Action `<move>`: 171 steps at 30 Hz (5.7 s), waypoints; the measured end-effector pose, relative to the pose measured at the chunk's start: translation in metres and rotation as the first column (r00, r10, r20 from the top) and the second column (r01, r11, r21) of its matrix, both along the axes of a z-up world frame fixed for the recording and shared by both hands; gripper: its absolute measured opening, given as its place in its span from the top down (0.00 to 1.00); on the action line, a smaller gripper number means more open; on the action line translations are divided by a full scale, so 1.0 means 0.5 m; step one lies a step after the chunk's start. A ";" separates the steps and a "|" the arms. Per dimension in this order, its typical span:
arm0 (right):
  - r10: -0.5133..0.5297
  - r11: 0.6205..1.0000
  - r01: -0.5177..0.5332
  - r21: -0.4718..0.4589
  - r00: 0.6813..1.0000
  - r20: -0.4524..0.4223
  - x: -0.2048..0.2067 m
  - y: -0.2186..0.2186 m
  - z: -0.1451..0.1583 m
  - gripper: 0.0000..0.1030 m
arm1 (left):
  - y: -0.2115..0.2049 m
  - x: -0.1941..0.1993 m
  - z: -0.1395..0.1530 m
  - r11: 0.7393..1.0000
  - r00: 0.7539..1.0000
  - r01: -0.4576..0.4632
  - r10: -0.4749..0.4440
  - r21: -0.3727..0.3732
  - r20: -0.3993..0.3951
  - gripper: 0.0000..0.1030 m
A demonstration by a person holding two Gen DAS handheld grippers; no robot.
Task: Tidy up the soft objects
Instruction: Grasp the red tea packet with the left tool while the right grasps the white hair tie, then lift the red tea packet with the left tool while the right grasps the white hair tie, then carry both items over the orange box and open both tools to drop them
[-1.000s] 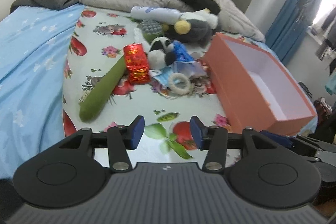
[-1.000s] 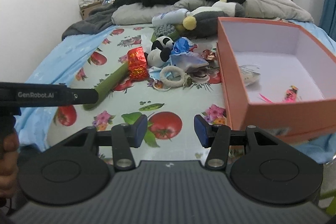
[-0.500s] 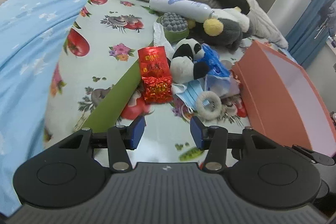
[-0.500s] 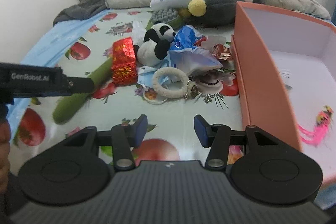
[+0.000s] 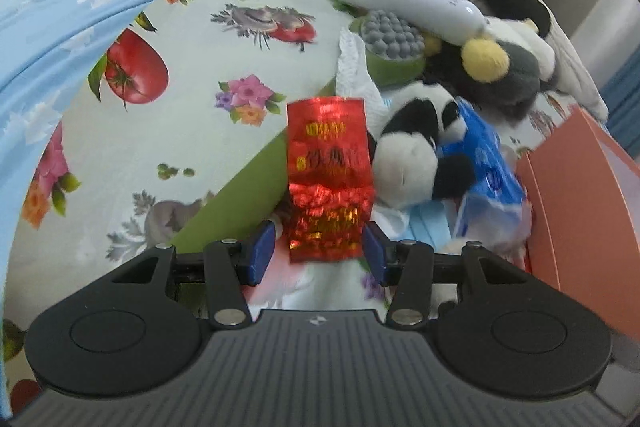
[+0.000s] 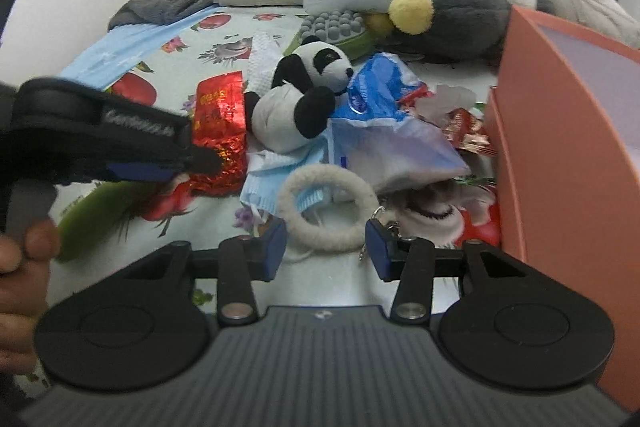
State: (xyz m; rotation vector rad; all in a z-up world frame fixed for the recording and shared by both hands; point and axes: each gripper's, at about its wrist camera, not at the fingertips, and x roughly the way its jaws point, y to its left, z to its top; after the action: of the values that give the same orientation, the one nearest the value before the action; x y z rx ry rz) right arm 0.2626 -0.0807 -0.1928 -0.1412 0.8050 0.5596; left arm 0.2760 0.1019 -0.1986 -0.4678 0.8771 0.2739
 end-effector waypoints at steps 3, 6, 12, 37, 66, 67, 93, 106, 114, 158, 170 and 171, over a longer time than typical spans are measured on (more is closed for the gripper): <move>0.023 1.000 -0.023 0.018 1.000 -0.006 0.012 0.002 -0.011 0.63 | -0.008 0.018 -0.008 1.000 1.000 -0.019 0.019 -0.014 0.006 0.47; 0.040 0.999 -0.040 0.025 0.999 -0.012 0.017 0.006 -0.019 0.62 | -0.008 0.031 -0.016 0.998 0.998 -0.057 0.057 -0.001 0.003 0.47; 0.111 0.994 -0.111 0.002 0.994 0.008 0.009 0.024 -0.027 0.62 | -0.024 0.043 -0.021 0.999 0.999 -0.037 0.037 0.038 0.001 0.46; 0.094 0.995 -0.095 -0.033 0.995 -0.029 -0.076 -0.010 0.021 0.89 | -0.006 -0.078 0.001 0.995 0.998 0.028 -0.022 -0.095 0.060 0.82; -0.018 1.000 0.015 -0.027 0.993 -0.114 -0.192 -0.090 0.031 0.42 | -0.047 -0.298 0.015 0.985 0.996 0.092 -0.094 -0.144 -0.006 0.47; -0.019 0.999 0.016 -0.029 0.994 -0.111 -0.191 -0.092 0.030 0.41 | -0.051 -0.296 0.015 0.986 0.995 0.094 -0.096 -0.138 -0.009 0.46; 0.041 0.990 -0.046 -0.130 0.998 -0.041 -0.188 -0.071 0.018 0.83 | -0.147 -0.268 0.011 0.979 0.981 0.194 -0.193 0.060 -0.032 0.46; -0.046 0.999 0.046 -0.023 0.999 0.026 -0.227 -0.102 0.176 0.84 | -0.145 -0.300 0.162 0.969 0.964 0.244 -0.247 0.039 0.097 0.46; -0.073 0.997 0.069 0.038 0.991 0.116 -0.281 -0.130 0.273 0.84 | -0.163 -0.347 0.264 0.962 0.950 0.272 -0.271 0.019 0.152 0.45; -0.426 0.904 0.423 0.069 0.904 0.036 -0.155 -0.443 0.309 0.83 | -0.461 -0.058 0.328 0.751 0.747 0.661 -0.655 -0.012 0.115 0.45; -0.425 0.903 0.428 0.038 0.903 -0.069 -0.019 -0.487 0.214 0.83 | -0.488 0.120 0.248 0.751 0.753 0.658 -0.657 -0.062 0.037 0.45; -0.424 0.903 0.427 0.035 0.903 -0.076 -0.010 -0.490 0.205 0.83 | -0.489 0.130 0.241 0.753 0.756 0.655 -0.654 -0.065 0.030 0.45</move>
State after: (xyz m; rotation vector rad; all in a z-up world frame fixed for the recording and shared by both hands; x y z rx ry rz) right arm 0.2576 -0.3259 -0.0904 0.1025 0.8551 0.1691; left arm 0.3411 -0.1425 -0.0782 -0.1982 0.9949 -0.4144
